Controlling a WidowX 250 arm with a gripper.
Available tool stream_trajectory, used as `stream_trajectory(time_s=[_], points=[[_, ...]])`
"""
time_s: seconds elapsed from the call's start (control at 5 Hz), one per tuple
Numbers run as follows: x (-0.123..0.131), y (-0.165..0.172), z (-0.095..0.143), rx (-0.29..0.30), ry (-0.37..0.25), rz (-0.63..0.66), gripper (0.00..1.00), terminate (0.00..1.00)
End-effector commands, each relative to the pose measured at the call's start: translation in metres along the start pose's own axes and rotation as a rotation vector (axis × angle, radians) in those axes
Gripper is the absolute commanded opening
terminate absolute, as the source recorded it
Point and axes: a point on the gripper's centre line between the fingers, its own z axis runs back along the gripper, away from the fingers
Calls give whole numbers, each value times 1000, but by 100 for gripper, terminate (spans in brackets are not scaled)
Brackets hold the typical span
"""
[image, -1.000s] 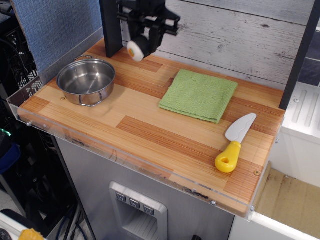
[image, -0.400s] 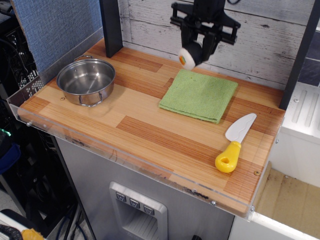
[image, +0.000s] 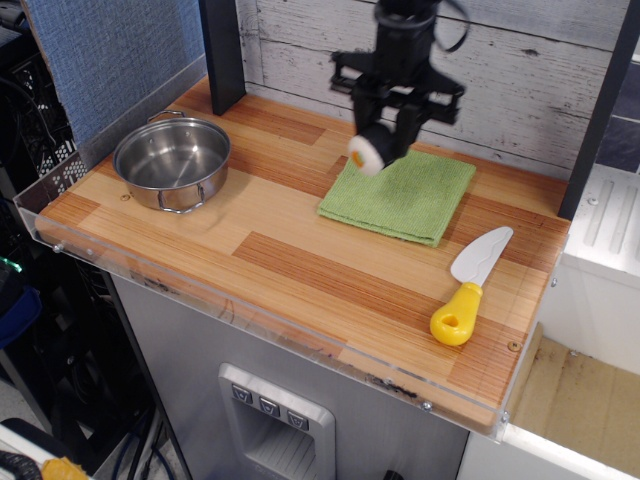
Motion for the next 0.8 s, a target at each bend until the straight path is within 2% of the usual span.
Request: stream_trajectory(time_s=[0.0,0.2,0.6], points=[[4,3,-8,-9,-10,7,0,0],[7,-9,-18,-26,2,-14,0,0],[10,-16,-17,-22,-2,-38,0,0]])
